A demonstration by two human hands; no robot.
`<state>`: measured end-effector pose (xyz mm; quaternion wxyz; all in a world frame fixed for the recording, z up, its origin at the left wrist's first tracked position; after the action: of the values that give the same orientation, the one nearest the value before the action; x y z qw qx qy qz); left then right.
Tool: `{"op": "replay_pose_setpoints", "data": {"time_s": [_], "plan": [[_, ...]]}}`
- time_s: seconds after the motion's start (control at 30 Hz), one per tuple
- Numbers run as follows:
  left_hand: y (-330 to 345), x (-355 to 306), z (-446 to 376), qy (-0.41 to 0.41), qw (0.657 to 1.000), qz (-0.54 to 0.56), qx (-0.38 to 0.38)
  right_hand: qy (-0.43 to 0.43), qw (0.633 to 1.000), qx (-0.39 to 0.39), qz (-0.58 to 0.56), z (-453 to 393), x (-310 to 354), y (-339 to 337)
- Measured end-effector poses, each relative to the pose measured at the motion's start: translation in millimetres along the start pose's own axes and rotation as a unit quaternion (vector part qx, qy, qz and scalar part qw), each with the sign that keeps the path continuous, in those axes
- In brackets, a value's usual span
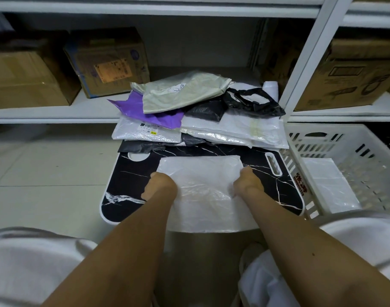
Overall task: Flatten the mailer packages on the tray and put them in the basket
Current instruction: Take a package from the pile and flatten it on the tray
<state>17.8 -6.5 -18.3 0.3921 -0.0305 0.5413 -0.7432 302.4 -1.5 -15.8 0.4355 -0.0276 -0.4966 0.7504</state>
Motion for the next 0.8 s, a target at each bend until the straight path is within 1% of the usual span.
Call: {"op": "replay_pose_setpoints", "data": {"time_s": [0.13,0.23,0.37,0.47,0.63,0.8], "plan": [[-21.5,-13.3,17.7,0.045,0.998,0.004,-0.037,-0.063,0.994,-0.074,0.055,20.6,14.3,-20.5],[-42.1,-24.7,31.0,0.086,0.993,0.000,-0.087,-0.105,0.984,-0.125,0.069,32.4,26.9,-42.7],[-68.2,-52.8,52.9,0.180,0.970,-0.038,-0.159,-0.134,0.969,-0.190,0.079,47.8,37.8,-79.5],[-77.9,-80.3,68.9,0.235,0.952,-0.084,-0.178,-0.129,0.962,-0.231,0.062,55.6,36.9,-111.3],[-81.1,-123.7,96.4,0.268,0.935,-0.122,-0.196,-0.086,0.957,-0.273,0.035,56.7,21.3,-157.9],[-68.9,-172.8,127.4,0.319,0.917,-0.143,-0.193,-0.025,0.946,-0.317,0.058,45.1,-13.1,-202.6]]}}
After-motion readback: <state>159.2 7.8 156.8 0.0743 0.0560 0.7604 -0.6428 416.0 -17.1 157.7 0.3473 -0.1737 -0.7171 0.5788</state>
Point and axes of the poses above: each hand's wrist, its own z-axis away from the middle knuckle, its own y-axis out of the palm, x = y × z, the point moved 8 cm from there along -z, towards the middle knuckle, and after that the axes turned 7 degrees about y, right-handed, at the moved point
